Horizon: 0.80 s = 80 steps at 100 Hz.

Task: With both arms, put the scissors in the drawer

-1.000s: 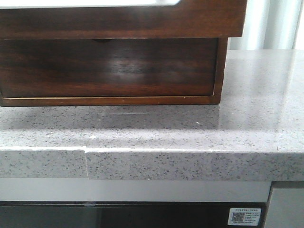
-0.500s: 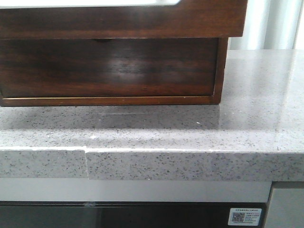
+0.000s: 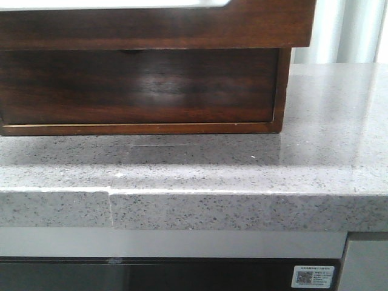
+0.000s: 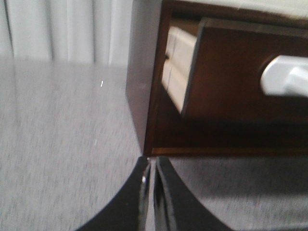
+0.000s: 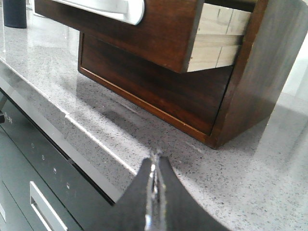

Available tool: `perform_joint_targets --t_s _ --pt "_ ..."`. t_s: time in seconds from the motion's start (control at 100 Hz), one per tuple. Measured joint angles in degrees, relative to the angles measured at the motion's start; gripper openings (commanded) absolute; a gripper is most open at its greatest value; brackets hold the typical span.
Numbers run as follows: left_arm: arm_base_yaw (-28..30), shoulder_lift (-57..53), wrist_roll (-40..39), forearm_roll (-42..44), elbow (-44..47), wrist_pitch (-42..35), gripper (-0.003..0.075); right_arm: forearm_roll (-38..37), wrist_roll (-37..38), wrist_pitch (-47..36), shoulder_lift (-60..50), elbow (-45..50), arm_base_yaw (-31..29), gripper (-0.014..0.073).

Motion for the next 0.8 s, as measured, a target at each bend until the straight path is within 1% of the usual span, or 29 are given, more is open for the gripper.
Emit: perform_joint_targets --t_s 0.1,0.16,0.22,0.27,0.34,0.44,0.52,0.64,0.76,0.8 --pt "2.81 0.00 9.73 -9.14 1.67 1.97 -0.0019 0.00 0.09 0.00 0.00 0.00 0.00 -0.0071" --pt "5.28 0.00 18.50 -14.39 2.82 1.85 -0.0018 0.00 0.09 0.00 0.00 0.00 0.00 -0.0071" --pt "8.44 0.00 27.97 -20.58 4.28 0.26 -0.0019 0.00 0.09 0.00 0.00 0.00 0.00 -0.0071" --pt "10.86 0.00 34.31 -24.68 5.60 -2.38 -0.0019 0.00 0.09 0.00 0.00 0.00 0.00 -0.0071" --pt "13.73 0.00 39.24 -27.24 6.99 -5.55 -0.0019 0.00 0.09 0.00 0.00 0.00 0.00 -0.0071" --pt "16.23 0.00 41.35 -28.74 6.99 -9.48 -0.0018 0.00 0.09 0.00 0.00 0.00 0.00 -0.0071" --pt "17.58 0.00 41.87 -29.42 6.99 -9.09 -0.0019 0.00 0.09 0.00 0.00 0.00 0.00 -0.0071" --pt "19.21 0.00 42.20 -29.96 6.99 -5.81 -0.0019 0.02 0.09 0.00 0.00 0.00 0.00 -0.0071" --pt "20.03 0.00 41.96 -30.05 6.99 0.52 -0.0018 0.02 0.09 0.00 0.00 0.00 0.00 -0.0071" --pt "20.02 0.00 41.83 -30.05 6.99 1.45 -0.0019 0.02 0.09 0.00 0.00 0.00 0.00 -0.0071"
